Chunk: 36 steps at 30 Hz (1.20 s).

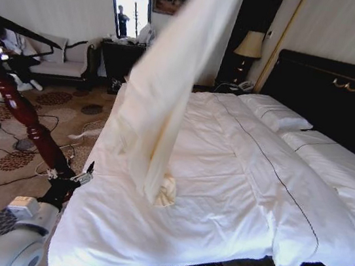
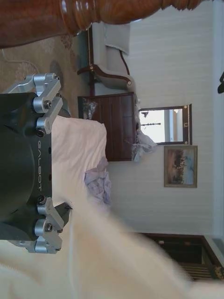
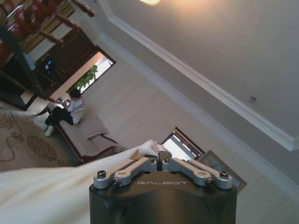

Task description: Pick up the clothes from the bed and hang them on the clothes hanger.

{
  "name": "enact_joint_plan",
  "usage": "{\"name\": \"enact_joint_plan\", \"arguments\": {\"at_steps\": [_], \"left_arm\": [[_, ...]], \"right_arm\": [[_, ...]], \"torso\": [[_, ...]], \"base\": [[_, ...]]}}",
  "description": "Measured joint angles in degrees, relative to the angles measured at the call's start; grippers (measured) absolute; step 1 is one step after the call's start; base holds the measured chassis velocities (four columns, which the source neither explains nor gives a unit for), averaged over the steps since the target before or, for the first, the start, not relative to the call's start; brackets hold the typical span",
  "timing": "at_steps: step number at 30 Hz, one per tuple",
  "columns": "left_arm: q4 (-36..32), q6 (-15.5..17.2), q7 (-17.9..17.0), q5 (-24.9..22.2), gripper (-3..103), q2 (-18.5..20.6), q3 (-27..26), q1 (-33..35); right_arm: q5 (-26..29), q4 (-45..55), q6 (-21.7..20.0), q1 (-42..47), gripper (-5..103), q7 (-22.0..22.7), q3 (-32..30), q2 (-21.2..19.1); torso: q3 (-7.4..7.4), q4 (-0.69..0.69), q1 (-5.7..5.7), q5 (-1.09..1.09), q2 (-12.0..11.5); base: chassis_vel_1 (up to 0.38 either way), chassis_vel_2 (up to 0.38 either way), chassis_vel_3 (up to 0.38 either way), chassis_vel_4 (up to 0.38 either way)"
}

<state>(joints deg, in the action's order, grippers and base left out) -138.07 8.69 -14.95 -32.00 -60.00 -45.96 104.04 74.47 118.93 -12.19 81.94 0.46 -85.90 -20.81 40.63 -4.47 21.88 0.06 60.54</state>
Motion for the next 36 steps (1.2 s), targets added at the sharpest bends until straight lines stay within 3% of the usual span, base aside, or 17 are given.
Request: {"name": "enact_joint_plan", "arguments": {"at_steps": [6,11,18,23,25,27,28,30,34,36], "left_arm": [[-0.2,0.1,0.2,0.1,100,0.2,-0.2,1.8],[0.8,0.1,0.3,0.5,100,0.2,0.1,1.2],[1.0,0.2,0.5,0.4,100,1.0,1.2,-0.7],[-1.4,0.5,3.9,-2.3,99,6.1,2.6,-1.2],[-3.1,0.9,4.6,-5.2,99,9.9,3.7,-2.6],[-4.9,1.9,4.3,-10.7,99,16.0,6.7,-7.3],[-5.3,3.0,2.4,-18.7,98,21.0,12.6,-15.1],[-5.3,3.1,2.0,-21.1,98,21.8,13.9,-16.9],[-5.3,3.8,2.4,-30.6,98,24.0,16.5,-20.7],[-5.3,4.0,2.8,-31.0,98,24.3,16.8,-21.2]], "right_arm": [[-5.8,1.0,2.2,0.3,0,-2.4,2.0,2.5],[-7.0,2.3,2.0,0.9,0,-2.5,2.6,3.4],[-7.2,3.8,0.3,2.7,0,0.9,3.0,4.2],[-8.1,3.8,-3.3,3.5,0,4.7,2.7,3.7],[-8.4,3.1,-6.3,4.3,0,8.1,2.1,2.4],[-8.1,1.0,-10.8,6.6,0,14.1,0.7,-0.6],[-7.8,-2.8,-14.1,8.5,0,19.5,-0.3,-4.0],[-7.4,-3.2,-14.8,8.5,0,20.4,-0.4,-4.5],[-5.7,-2.3,-16.6,7.8,0,21.8,-0.3,-4.8],[-4.6,-1.5,-16.8,7.7,0,22.2,-0.3,-4.7]], "torso": [[0.0,0.04,-0.01,-0.08,0.0],[0.0,0.01,0.0,-0.06,0.0],[0.0,0.02,0.0,-0.07,0.0],[0.0,0.02,0.0,-0.05,0.0],[-0.01,0.01,0.0,-0.05,0.0],[0.0,0.0,0.0,-0.07,0.0],[0.02,0.02,0.03,-0.09,0.0],[0.02,0.02,0.03,-0.08,0.0],[0.0,0.0,0.01,-0.06,0.0],[0.0,0.0,0.0,-0.07,0.0]], "base": [[0.0,0.0,0.0,0.0],[0.0,0.0,0.0,0.0],[0.0,0.0,0.0,0.0],[0.0,0.0,0.0,0.0],[0.0,0.0,0.0,0.0],[0.0,0.0,0.0,0.0],[0.0,0.0,0.0,0.0],[0.0,0.0,0.0,0.0],[0.0,0.0,0.0,0.0],[0.0,0.0,0.0,0.0]]}}
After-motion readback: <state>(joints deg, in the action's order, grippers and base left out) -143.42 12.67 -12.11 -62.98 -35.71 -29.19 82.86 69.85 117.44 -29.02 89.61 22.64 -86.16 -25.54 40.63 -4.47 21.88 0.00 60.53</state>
